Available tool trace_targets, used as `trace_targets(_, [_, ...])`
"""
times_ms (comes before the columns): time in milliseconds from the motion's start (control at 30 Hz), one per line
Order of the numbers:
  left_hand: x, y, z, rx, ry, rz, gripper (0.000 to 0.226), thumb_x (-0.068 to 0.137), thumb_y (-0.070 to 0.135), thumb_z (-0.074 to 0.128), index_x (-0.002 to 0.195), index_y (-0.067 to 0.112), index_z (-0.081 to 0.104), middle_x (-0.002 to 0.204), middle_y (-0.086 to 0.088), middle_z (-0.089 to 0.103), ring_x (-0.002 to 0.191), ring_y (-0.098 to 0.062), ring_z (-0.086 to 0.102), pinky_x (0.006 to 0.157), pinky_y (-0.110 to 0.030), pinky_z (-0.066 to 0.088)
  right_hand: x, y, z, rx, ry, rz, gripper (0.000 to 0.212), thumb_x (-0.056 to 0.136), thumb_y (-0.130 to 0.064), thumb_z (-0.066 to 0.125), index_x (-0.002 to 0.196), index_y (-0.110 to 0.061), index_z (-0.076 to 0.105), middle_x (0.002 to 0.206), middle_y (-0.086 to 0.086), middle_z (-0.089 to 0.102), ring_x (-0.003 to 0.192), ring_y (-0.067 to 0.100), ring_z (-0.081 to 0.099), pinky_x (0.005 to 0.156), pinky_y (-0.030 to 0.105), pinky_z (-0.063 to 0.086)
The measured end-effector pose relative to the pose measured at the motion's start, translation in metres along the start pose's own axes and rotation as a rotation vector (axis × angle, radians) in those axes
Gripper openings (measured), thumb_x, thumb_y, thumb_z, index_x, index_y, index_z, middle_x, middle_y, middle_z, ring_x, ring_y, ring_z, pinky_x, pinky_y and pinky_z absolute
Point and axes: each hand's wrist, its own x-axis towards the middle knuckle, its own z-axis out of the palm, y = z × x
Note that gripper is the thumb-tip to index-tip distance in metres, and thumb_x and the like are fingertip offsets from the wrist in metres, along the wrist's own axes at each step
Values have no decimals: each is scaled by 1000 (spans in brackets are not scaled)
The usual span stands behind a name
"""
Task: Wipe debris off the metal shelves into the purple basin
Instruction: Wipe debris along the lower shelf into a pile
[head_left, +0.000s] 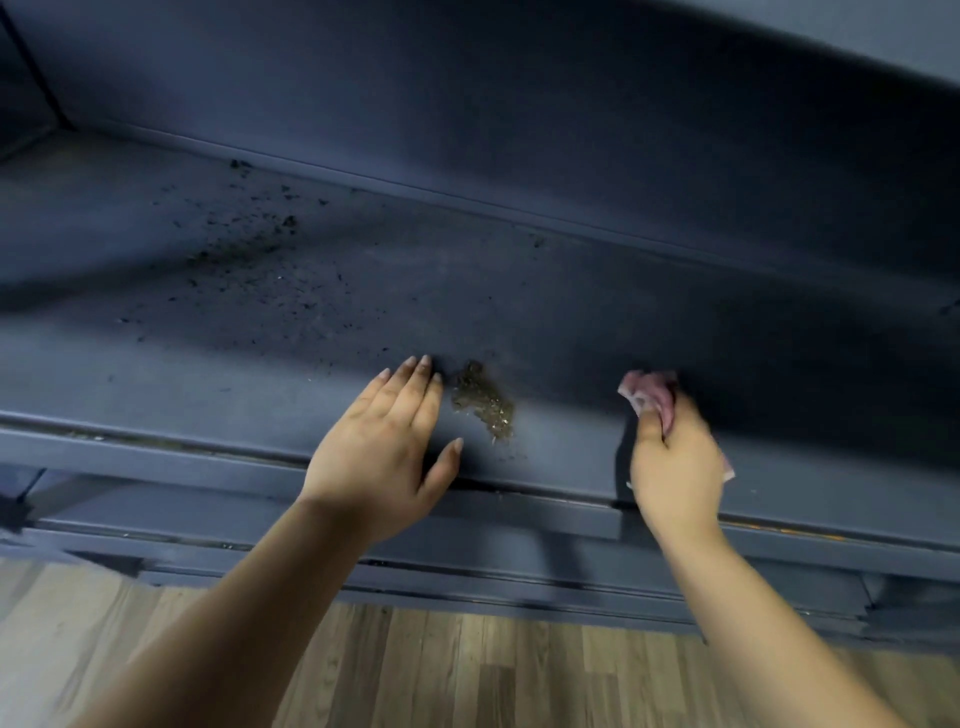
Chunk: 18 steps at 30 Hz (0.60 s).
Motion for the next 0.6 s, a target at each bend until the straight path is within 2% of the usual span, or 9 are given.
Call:
trace_targets(67, [1,-1,-2,-2,3,10,65,91,40,33,126,-10,54,131,-26,55,123,-36,53,107,-36,23,0,12,4,-74,-6,-21,30,87,-15,39,108,-13,62,104,1,65,101,21,57,81,16,31])
trace_targets(267, [-16,-45,-17,33,23,-8,78,99,49,10,127,-8,55,134,-24,53,127,-35,50,112,-37,19,-14,-17,38,-132,9,-59,33,80,-17,38,99,-14,64,98,2,64,92,22,57,76,18,31])
trace_targets(300, [-20,-55,-17,37,13,-30,80,99,51,9,128,-9,54,135,-24,52,128,-35,48,113,-35,16,-18,-29,47,-103,12,-73,32,79,-15,39,97,-18,65,97,-1,64,92,19,58,78,19,34])
trace_targets(367, [-23,-68,-15,28,-32,-74,83,98,54,9,130,-9,53,137,-24,49,130,-36,46,113,-32,11,-24,-57,70,-8,4,-129,34,73,-11,38,91,-25,64,94,-8,64,89,14,61,82,30,46])
trace_targets(400, [-23,-71,-13,20,-49,-87,84,97,55,9,130,-9,52,138,-24,49,130,-36,45,113,-32,11,-27,-73,83,28,-3,-157,34,71,-11,38,88,-26,63,92,-8,64,87,14,62,79,35,49])
trace_targets(467, [-23,-71,-11,17,-68,-95,83,97,54,11,130,-9,52,138,-24,48,130,-36,45,114,-32,11,-32,-102,111,49,-12,-173,32,72,-15,36,86,-19,65,89,0,66,83,21,64,78,34,52])
trace_targets(533, [-24,-70,-11,22,-60,-93,78,96,52,19,130,-10,51,138,-25,48,130,-35,45,114,-32,10,-37,-126,134,31,1,-161,36,77,-16,40,98,-7,68,98,10,70,92,29,66,89,33,47])
trace_targets(600, [-23,-70,-11,17,-44,-102,76,95,51,23,129,-11,51,137,-25,49,130,-35,45,114,-32,11,-40,-138,140,93,-79,-137,42,81,-16,44,116,-4,64,116,12,66,110,27,61,100,31,39])
